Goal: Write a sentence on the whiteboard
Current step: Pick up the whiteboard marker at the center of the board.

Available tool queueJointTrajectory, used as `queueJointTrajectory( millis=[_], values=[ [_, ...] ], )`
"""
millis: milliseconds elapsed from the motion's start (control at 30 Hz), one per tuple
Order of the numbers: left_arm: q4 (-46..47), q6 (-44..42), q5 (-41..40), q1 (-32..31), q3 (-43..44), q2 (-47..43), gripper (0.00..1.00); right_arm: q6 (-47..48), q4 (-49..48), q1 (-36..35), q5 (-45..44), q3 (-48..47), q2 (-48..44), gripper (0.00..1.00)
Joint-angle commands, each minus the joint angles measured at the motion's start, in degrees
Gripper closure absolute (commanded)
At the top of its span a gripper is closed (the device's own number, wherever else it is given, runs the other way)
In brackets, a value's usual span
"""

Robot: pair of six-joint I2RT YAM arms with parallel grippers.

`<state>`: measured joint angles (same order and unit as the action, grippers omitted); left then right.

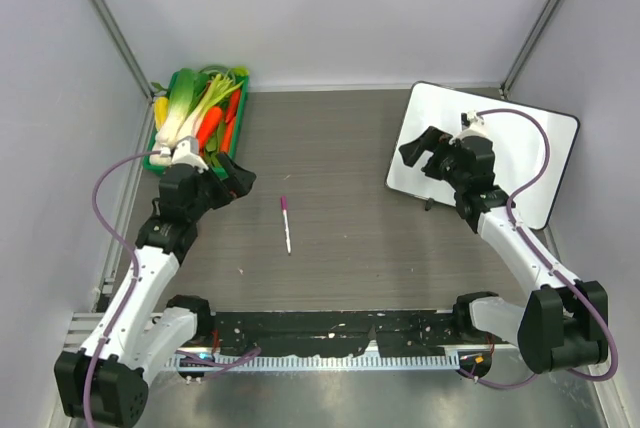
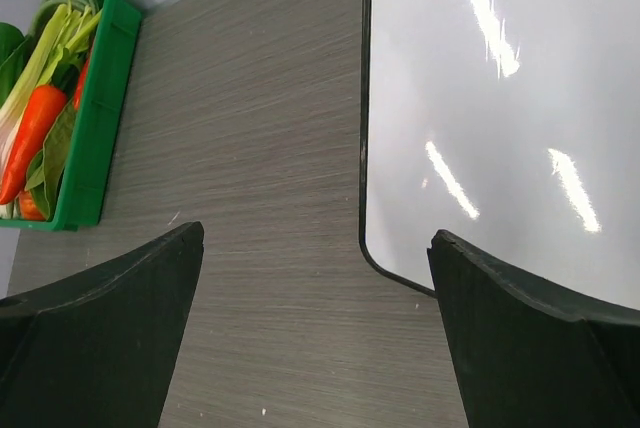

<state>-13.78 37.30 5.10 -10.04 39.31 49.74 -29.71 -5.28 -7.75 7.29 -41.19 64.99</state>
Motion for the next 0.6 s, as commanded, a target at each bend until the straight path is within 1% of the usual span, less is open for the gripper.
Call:
queueJointTrajectory(
  millis=[0, 133, 200, 267, 300, 433, 500, 567],
  values=[
    [2.37, -1.09, 2.37, 0.29, -0.29, -2.71, 0.00, -0.61, 3.34, 0.19, 1.24, -3.98, 0.22, 0.01],
    [-0.98, -1.44, 1.75, 0.20, -0.11, -0.53, 0.00, -0.08, 7.82, -0.51, 0.10, -5.83, 2.59, 0.00],
    [-1.86, -1.35, 2.98, 0.11, 0.24, 2.28, 0.00, 0.80, 9.32, -1.39, -1.04, -6.44, 3.47, 0.01],
    [-3.18, -0.74, 2.46, -1.11, 1.29, 5.97, 0.00, 1.85, 10.72, -2.27, -1.66, -7.23, 4.43, 0.01],
    [-4.14, -0.56, 1.50, -2.51, 2.25, 8.51, 0.00, 2.29, 11.42, -3.58, -2.10, -7.50, 4.70, 0.01],
    [-10.11, 0.49, -9.12, -12.87, 8.49, 18.88, 0.00, 2.65, 11.87, -7.36, -4.91, -6.80, 5.76, 0.01],
    [-11.79, 1.72, -12.99, -17.35, 11.22, 24.68, 0.00, 1.86, 11.61, -8.77, -5.09, -6.28, 6.63, 0.01],
    [-12.15, 2.77, -15.03, -21.05, 12.63, 28.82, 0.00, 1.24, 11.61, -10.09, -4.83, -5.66, 7.25, 0.01]
  ],
)
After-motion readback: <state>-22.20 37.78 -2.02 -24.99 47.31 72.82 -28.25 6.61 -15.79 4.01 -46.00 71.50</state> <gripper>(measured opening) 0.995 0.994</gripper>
